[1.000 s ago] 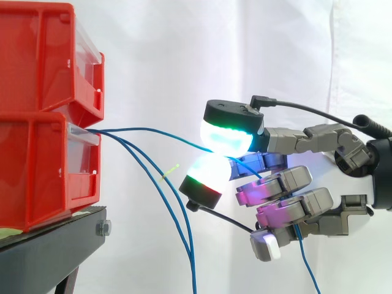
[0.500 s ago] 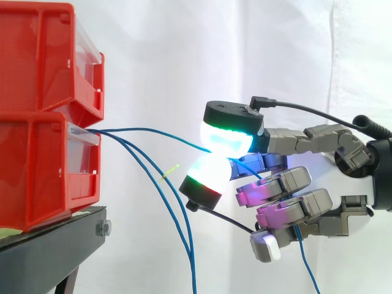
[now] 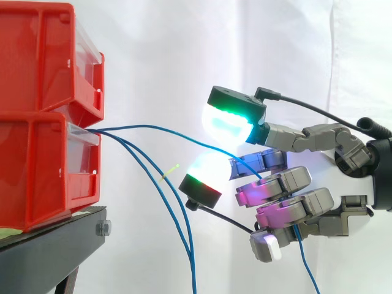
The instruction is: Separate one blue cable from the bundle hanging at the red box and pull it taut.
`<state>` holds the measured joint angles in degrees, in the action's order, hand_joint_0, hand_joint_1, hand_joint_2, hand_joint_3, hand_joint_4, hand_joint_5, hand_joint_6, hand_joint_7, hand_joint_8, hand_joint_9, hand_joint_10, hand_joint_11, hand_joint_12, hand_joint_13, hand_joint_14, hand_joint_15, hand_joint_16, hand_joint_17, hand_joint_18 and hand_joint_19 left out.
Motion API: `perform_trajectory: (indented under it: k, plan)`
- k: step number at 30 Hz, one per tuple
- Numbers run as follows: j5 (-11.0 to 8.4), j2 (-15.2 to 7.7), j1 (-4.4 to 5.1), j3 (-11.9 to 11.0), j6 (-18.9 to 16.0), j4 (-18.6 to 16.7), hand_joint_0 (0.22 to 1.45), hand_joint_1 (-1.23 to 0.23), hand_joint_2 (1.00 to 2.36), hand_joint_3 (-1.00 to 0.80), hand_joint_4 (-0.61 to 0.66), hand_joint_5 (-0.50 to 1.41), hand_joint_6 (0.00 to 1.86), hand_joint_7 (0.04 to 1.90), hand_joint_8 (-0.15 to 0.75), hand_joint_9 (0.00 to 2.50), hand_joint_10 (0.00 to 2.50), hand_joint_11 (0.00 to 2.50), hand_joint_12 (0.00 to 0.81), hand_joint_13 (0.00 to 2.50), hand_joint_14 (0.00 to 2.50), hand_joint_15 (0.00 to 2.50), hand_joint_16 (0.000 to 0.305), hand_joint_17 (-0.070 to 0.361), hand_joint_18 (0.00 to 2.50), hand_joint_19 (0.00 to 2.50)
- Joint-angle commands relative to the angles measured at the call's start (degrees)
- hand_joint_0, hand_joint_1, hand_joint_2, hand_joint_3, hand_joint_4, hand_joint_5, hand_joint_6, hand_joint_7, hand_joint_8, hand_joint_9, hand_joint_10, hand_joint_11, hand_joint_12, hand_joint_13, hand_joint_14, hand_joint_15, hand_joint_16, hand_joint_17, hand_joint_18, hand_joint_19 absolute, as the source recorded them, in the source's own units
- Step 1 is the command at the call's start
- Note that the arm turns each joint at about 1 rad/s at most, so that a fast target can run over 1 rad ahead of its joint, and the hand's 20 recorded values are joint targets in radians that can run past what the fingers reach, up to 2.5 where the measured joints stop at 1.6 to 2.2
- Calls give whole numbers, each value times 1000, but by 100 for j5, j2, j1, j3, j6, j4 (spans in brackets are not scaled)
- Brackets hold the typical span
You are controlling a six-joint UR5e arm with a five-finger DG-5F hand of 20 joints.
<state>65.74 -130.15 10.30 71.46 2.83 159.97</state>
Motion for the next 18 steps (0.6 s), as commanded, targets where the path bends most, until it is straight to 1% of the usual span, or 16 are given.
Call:
perform_trajectory:
  k: [1, 5, 7, 8, 13, 15, 18]
  plan:
    - [1, -1, -2, 0, -2, -1, 610, -482, 1005, -455, 80, -202, 932, 996, 236, 847, 1810, 1295, 279, 1237, 1102, 1354, 47, 106, 914, 1033]
    - [1, 7, -2, 0, -2, -1, 609, -547, 1015, -332, 69, -192, 939, 1022, 239, 856, 1813, 1296, 285, 1245, 1080, 1362, 47, 106, 914, 1033]
    - [9, 7, -2, 0, -2, -1, 597, -593, 1020, -239, 52, -179, 941, 1053, 241, 868, 1817, 1281, 290, 1248, 1071, 1379, 47, 107, 913, 1032]
    - [9, -1, -2, 0, -2, -1, 595, -602, 1021, -222, 48, -174, 940, 1067, 243, 868, 1809, 1316, 290, 1249, 1069, 1372, 47, 106, 912, 1029]
    - [9, -1, 7, 0, -2, -1, 592, -650, 1026, -134, 15, -160, 936, 1127, 236, 894, 1762, 1330, 291, 1256, 1043, 1396, 47, 107, 912, 1028]
    - [9, -1, -2, 0, -2, -1, 602, -694, 1027, -74, 14, -158, 935, 1157, 237, 909, 1734, 1350, 284, 1259, 1022, 1416, 47, 106, 912, 1031]
    - [9, -1, -2, 0, 7, -1, 611, -707, 1027, -58, -5, -157, 935, 1184, 232, 918, 1711, 1390, 287, 1267, 1013, 1422, 47, 105, 911, 1029]
